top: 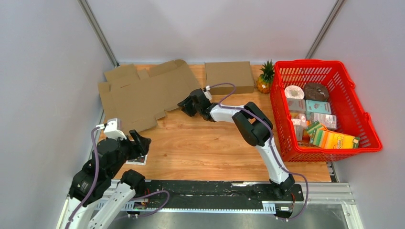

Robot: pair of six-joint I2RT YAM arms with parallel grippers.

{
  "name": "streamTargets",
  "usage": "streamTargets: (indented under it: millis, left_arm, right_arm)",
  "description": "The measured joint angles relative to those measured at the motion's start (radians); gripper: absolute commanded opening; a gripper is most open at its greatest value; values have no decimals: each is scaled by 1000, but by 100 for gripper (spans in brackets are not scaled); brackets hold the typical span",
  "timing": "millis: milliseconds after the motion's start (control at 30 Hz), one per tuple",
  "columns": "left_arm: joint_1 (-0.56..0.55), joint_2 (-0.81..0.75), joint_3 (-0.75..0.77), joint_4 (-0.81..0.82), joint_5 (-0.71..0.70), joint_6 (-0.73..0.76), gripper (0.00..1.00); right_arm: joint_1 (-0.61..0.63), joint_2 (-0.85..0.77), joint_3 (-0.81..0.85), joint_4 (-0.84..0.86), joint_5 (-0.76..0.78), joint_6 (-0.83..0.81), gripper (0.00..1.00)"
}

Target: Fold the paper box

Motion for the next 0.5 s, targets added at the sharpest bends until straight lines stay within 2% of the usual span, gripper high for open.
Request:
streamTargets:
  millis: [167,333,367,500]
  left_arm:
    - [0,-28,21,-31,-15,10,78]
    - [0,-45,48,-60,-42,31,78]
    - [0,-49,53,-63,-48,33,78]
    - [0,-57,69,-64,-54,42,78]
  right_arm:
    - [2,69,60,37,9,66,21]
    - [-1,76,71,46,21,81,8]
    - [-5,75,75,47,24,80,3]
    - [-25,43,78,34,26,63,0]
